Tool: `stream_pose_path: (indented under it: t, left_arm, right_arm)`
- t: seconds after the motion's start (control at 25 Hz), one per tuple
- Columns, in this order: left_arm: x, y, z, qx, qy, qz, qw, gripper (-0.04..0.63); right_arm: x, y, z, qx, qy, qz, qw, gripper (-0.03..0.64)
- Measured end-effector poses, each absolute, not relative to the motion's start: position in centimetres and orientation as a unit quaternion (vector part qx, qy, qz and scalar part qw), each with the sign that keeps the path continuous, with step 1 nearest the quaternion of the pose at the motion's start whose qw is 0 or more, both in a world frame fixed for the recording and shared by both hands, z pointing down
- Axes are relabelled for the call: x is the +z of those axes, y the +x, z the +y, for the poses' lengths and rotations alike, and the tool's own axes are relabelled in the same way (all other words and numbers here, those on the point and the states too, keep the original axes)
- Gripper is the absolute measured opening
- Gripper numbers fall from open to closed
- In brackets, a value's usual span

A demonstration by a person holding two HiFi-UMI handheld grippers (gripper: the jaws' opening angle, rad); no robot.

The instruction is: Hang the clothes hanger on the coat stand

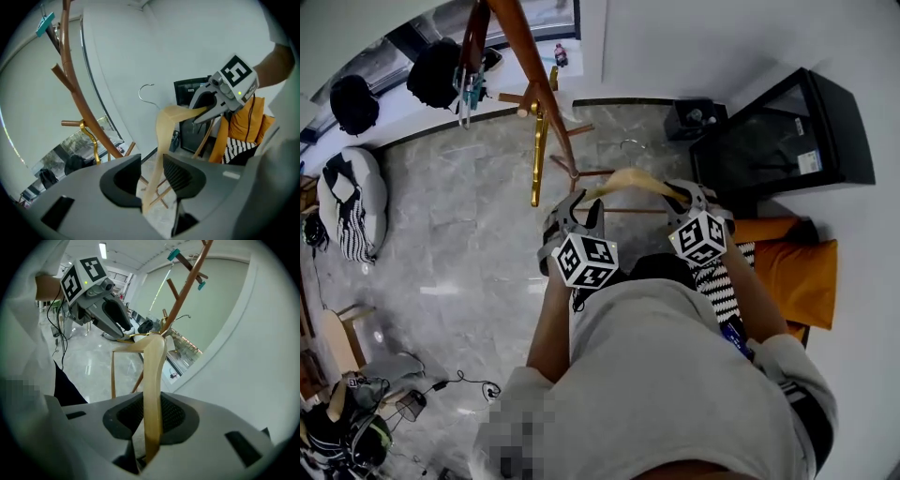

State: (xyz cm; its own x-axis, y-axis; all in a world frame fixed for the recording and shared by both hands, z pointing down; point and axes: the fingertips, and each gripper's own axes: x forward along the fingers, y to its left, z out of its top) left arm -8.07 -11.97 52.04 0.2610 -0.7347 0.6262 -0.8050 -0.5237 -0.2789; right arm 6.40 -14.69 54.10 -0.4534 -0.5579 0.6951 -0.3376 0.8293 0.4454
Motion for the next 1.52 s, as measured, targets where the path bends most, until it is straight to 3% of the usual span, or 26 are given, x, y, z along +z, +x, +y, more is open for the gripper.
stream_pose_path:
  t: [0.12,0.48,0.68,1.52]
  left_arm:
    - [53.2,-7.8,-12.8,0.379,0.793,-0.474,0.047,0.161]
    - [57.1,-7.9,-15.9,0.424,0.775,-0.461,0.079,0.163]
    - [58.0,-9.3,-16.8,0.409,0.753,-0.498,0.135,0.097]
    - [63.9,-7.2,-18.2,0.391,0.664,-0.580,0.263,0.092]
  right_arm:
    - [54.6,5.7,-15.3,-0.121,0.239,-0.849,0.456,0.072]
    - [55.3,3.0,-20.9,-0.150,0.128,-0.878,0.437,0.072]
    - [56.3,1.3,-22.9,-0.161,0.063,-0.886,0.430,0.072]
    - [64.6,0.1,-28.3,-0.235,-0.031,-0.874,0.425,0.063]
